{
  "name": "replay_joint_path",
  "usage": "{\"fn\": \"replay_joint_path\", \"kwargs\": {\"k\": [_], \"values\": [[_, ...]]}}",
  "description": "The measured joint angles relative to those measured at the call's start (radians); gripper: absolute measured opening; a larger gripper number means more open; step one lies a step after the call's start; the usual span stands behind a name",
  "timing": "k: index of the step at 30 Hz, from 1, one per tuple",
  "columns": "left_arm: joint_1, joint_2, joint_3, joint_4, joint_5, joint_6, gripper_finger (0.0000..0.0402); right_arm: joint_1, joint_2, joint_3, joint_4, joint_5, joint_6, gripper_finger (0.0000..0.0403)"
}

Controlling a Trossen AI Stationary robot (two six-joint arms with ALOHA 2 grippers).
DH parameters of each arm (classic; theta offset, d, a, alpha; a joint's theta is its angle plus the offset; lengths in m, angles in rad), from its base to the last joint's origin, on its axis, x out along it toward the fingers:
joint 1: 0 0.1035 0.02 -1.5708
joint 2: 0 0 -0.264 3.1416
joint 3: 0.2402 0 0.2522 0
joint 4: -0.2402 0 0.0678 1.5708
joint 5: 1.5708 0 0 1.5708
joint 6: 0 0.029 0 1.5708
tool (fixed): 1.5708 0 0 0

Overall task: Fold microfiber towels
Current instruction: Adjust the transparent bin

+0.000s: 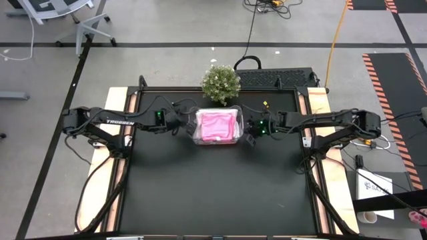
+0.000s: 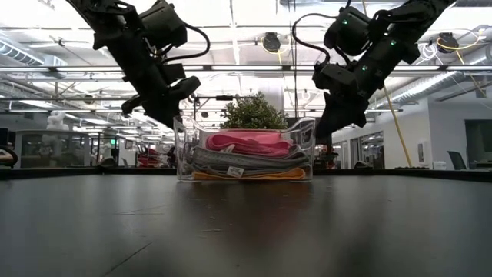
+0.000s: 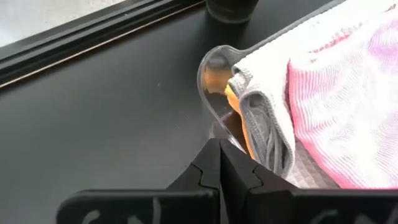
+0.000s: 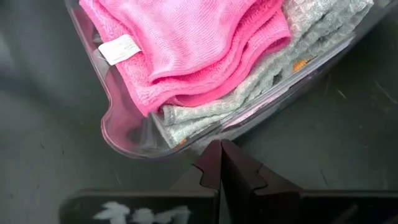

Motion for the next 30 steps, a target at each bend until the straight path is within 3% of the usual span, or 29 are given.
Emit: {"fn": "replay_joint_path", "kwargs": {"k": [12,22,30], "values": [[-0.091,-0.037,0.000,-0.026,-0.005,-0.002,0.0006,-0.029,-0.062,0.000,-0.074,0.002,-0.025,0.0000],[-0.177,-0.193,0.001,-0.214,-0.159,-0.058,0.0006,-0.029,-0.278,0.002,-0.111,0.026,-0.039,0.0000],[-0.173,-0.154,-0.001,-0.335,-0.182,-0.145,0.0004,-0.030,-0.209,0.002,-0.124,0.062,-0.081,0.0000]]}}
